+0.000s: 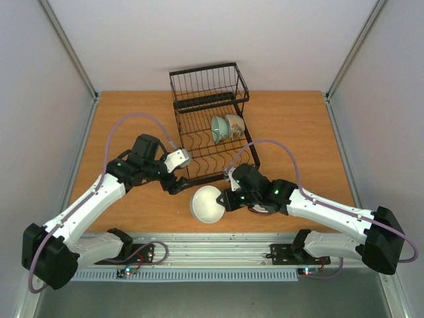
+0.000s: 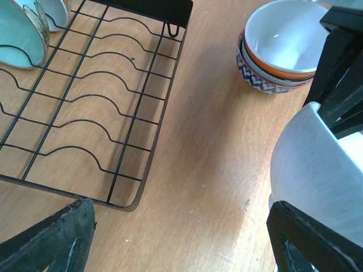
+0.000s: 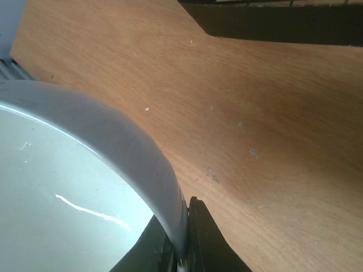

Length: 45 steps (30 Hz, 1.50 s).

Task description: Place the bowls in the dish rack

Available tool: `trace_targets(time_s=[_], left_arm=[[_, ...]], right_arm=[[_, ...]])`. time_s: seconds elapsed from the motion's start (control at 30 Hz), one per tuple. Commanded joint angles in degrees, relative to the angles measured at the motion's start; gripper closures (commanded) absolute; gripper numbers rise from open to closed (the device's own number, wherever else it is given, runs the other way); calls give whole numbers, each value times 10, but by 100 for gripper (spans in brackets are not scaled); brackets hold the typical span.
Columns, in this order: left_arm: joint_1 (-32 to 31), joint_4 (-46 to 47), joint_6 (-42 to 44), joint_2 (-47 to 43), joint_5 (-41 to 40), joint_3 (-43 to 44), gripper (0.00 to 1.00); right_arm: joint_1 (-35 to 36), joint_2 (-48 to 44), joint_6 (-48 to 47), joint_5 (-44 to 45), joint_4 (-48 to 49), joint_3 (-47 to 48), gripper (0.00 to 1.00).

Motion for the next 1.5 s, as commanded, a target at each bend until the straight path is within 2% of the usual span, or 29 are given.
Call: trace_targets(time_s=[0.0,0.3,0.6,0.9,1.47], left_arm=[[1,-9,-6,13,-7,27,17],[0,-43,-27,30,-23,68,18],[-2,-75,-22,32,-4,74,20],[-35,-88,-13,53,-17,72,20],[-85,-77,-6,94,-79,62,22]], right_arm=[[9,1,-20,34,-13,45,99],[45,49,-44,97,-71,92,99],[48,94,-60,167,-99,130,99],[48,164,-98,230,-117,195,99],[48,130,-105,256,-129,211,99]])
